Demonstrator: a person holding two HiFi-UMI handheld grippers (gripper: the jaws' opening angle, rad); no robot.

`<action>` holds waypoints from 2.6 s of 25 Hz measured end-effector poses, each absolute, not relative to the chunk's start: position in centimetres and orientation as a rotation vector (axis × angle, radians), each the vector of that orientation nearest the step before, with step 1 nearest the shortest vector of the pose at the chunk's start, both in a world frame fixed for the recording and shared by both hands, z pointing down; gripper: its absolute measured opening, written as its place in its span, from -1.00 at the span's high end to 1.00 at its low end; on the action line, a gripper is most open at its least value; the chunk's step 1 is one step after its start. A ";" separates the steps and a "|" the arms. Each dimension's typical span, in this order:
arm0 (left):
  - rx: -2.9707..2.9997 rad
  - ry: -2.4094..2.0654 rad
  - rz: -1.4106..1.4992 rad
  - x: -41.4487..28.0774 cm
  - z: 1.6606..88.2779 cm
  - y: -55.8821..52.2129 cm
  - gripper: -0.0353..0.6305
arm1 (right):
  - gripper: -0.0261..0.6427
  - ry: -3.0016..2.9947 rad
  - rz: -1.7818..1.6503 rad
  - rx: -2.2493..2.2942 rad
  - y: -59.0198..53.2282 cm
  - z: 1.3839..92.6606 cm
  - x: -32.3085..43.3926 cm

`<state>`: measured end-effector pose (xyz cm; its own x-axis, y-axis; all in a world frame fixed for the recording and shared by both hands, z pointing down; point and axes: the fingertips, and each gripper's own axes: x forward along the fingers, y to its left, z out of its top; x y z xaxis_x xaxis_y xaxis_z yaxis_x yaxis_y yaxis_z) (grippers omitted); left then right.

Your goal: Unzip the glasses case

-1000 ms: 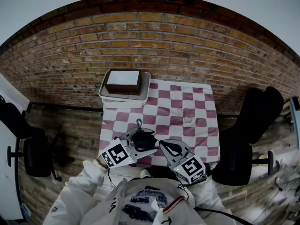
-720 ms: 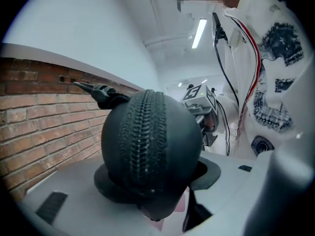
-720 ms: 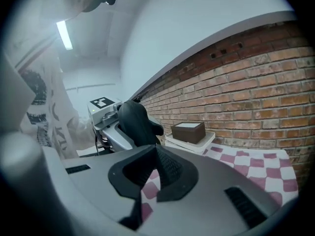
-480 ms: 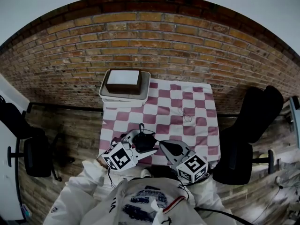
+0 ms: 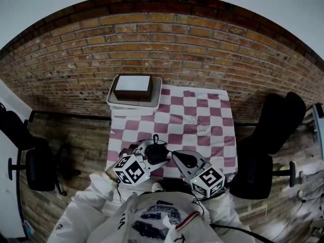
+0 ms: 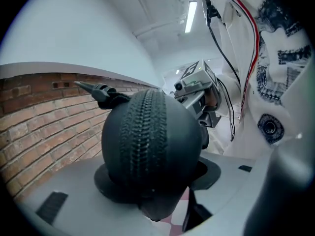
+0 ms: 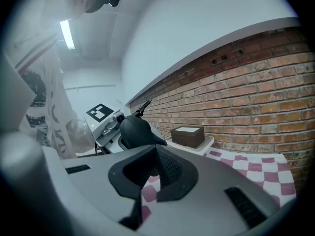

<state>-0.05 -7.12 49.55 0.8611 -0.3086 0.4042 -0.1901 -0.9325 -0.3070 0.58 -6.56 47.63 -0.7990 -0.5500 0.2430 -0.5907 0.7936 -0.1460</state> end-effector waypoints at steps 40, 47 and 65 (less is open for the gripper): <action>-2.702 0.414 -0.984 0.9 54.6 -8.2 0.13 | 0.89 -2.811 0.294 0.894 -6.0 46.4 1.0; -2.711 0.394 -0.989 1.1 54.7 -8.0 0.13 | 0.88 -2.798 0.296 0.892 -6.0 46.7 1.3; -2.750 0.457 -0.984 2.1 54.6 -8.4 0.13 | 0.16 -2.749 0.076 0.813 -5.7 45.9 -2.4</action>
